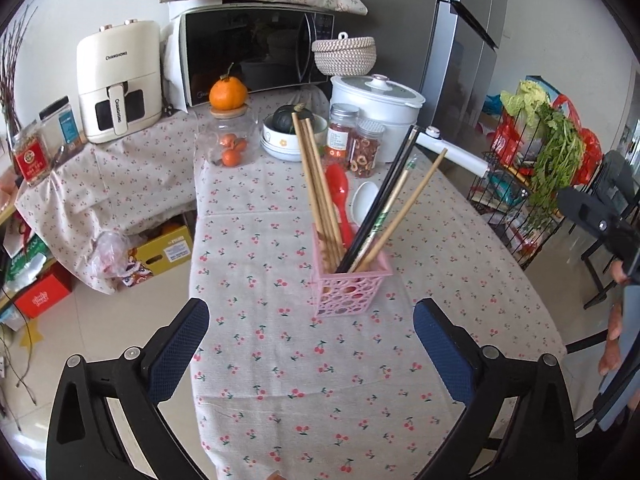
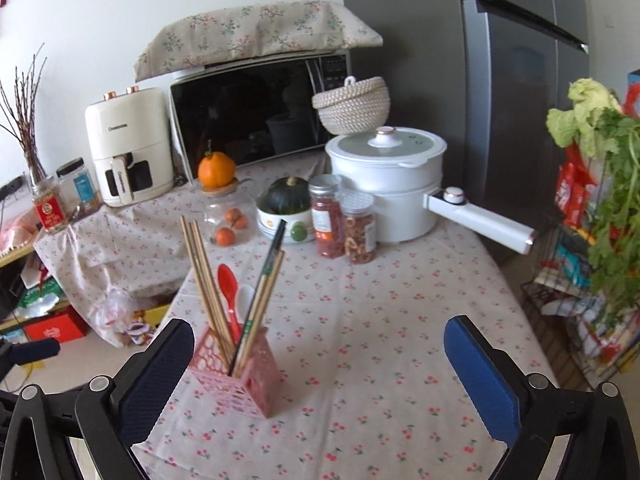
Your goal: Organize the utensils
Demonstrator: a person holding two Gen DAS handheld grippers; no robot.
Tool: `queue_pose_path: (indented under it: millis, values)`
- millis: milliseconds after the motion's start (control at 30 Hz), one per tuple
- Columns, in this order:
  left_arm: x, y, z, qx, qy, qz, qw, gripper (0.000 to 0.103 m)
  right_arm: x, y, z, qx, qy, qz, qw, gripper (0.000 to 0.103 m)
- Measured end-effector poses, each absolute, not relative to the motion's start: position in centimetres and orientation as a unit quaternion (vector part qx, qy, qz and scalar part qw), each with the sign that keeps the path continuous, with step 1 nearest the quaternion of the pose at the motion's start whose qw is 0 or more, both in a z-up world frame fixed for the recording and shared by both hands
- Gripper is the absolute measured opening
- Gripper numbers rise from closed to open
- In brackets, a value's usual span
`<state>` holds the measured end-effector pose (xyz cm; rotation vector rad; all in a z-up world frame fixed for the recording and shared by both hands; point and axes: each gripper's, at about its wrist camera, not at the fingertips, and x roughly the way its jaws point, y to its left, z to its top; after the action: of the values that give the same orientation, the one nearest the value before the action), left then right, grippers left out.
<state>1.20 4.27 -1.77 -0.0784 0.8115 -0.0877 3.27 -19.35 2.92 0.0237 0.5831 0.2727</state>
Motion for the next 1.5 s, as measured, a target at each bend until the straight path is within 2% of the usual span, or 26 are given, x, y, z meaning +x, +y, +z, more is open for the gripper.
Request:
queue_pose_path:
  millis: [333,733,1500]
  values:
    - [-1.2,0.0,-0.4,-0.025,0.378,-0.049,0.924,0.103,0.5,-23.2,3.1,0.043,0.310,0.089,0.946,0.103]
    - [-0.7,-0.6,-0.8,-0.020,0.384,-0.050,0.922,0.103,0.9,-22.7,1.8,-0.002,0.335,0.071,0.940,0.103]
    - [-0.7,-0.7,-0.5,-0.019,0.382,-0.051,0.923,0.103,1.4,-22.8,1.4,-0.001,0.342,0.064,0.937,0.103]
